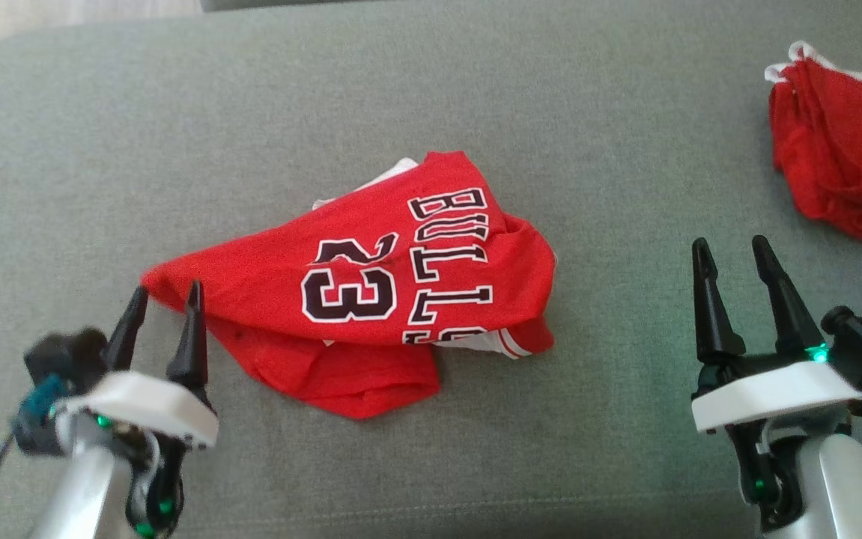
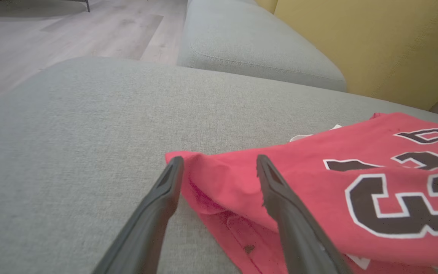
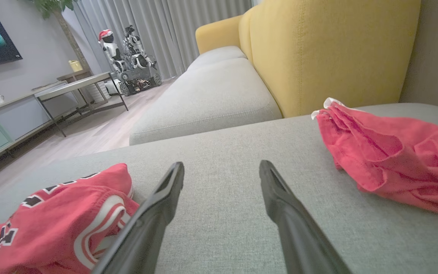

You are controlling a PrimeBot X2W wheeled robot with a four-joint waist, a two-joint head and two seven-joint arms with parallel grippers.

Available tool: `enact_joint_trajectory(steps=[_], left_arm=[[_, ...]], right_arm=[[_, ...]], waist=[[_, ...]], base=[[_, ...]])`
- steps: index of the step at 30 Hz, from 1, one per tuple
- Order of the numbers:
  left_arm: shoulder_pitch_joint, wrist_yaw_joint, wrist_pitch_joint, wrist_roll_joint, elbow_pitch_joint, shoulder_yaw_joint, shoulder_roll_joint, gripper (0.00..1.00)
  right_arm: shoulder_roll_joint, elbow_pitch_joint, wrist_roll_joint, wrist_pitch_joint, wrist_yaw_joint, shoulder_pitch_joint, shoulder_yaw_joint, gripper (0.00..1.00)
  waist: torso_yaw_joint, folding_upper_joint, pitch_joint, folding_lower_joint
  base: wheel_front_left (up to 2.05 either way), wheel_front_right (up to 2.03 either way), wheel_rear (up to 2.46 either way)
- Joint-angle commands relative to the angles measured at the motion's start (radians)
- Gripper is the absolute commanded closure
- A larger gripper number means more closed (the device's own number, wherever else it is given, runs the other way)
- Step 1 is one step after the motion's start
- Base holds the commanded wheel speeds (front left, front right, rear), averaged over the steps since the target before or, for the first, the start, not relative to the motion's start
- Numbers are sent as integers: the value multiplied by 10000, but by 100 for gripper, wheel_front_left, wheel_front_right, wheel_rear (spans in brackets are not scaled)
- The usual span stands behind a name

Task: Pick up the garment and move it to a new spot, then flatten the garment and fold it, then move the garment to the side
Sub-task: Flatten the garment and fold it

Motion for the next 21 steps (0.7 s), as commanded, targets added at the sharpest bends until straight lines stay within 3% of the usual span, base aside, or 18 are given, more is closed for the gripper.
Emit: enact_joint_trajectory(steps=[1,9,21], left_arm=[[-68,96,-141,131,-397,345,218,0],[941,963,-469,1294,-2762,216,185,0],[1850,1298,-288,1737,-4118,-75,264,0]], right_arm=[[-49,-402,-89,35,-9,-131,192,0],[-49,-629,-361,263,-9,159,69,0],[-49,-908,-617,626,-9,710,117,0]], waist=[[64,0,-138,0],[254,0,-770,0],[221,0,-1472,0]], base=[[0,0,0],[0,0,0],[0,0,0]])
